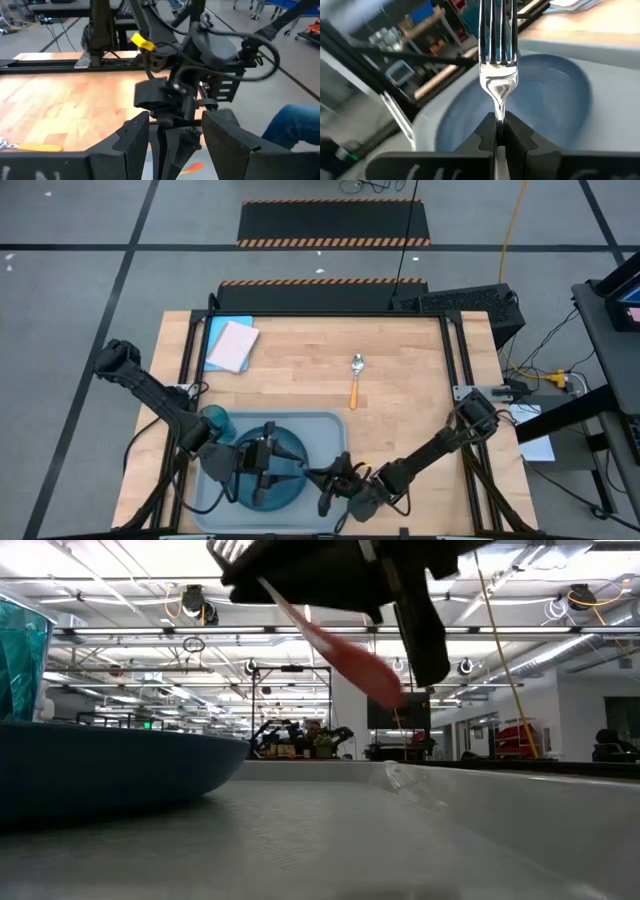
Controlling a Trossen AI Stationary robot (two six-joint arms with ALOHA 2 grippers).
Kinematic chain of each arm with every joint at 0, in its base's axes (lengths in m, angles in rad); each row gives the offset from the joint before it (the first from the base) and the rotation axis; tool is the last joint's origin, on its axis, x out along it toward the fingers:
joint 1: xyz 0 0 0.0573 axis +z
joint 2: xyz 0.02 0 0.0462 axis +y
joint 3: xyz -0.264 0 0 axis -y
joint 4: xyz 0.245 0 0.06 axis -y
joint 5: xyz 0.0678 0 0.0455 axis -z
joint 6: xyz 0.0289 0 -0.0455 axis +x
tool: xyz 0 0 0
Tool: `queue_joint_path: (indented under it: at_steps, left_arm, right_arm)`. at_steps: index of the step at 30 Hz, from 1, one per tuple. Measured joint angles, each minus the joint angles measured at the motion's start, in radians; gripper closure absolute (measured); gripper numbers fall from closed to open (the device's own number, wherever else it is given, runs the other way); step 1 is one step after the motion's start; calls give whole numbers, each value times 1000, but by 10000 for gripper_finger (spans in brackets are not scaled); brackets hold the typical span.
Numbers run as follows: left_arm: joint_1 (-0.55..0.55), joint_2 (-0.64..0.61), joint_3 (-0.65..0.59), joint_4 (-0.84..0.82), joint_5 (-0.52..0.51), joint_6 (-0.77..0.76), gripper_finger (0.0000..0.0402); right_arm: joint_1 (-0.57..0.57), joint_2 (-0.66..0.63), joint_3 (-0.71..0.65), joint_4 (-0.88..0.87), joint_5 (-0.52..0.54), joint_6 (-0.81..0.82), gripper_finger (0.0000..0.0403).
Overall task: Pick and place plate/cup/fork/spoon on tray
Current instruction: Put the orange fork on the gray tray to the right of the dark blue plate
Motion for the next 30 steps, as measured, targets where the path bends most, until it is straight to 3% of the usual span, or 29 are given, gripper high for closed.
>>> queue_joint_path:
  at_steps: [6,12,16,23,30]
  left_arm:
    - [-17,0,0,11,0,-7,220]
    - [-39,0,0,87,-1,21,220]
    - [-51,0,0,107,0,30,220]
    - [-50,0,0,107,0,29,220]
    - [-49,0,0,105,0,36,220]
  right_arm:
    - [-7,9,0,56,17,136,398]
    - [2,9,0,-39,160,327,399]
    - [3,9,0,-87,155,353,400]
    - [3,16,0,-255,154,539,399]
    - [-6,29,0,-228,154,551,399]
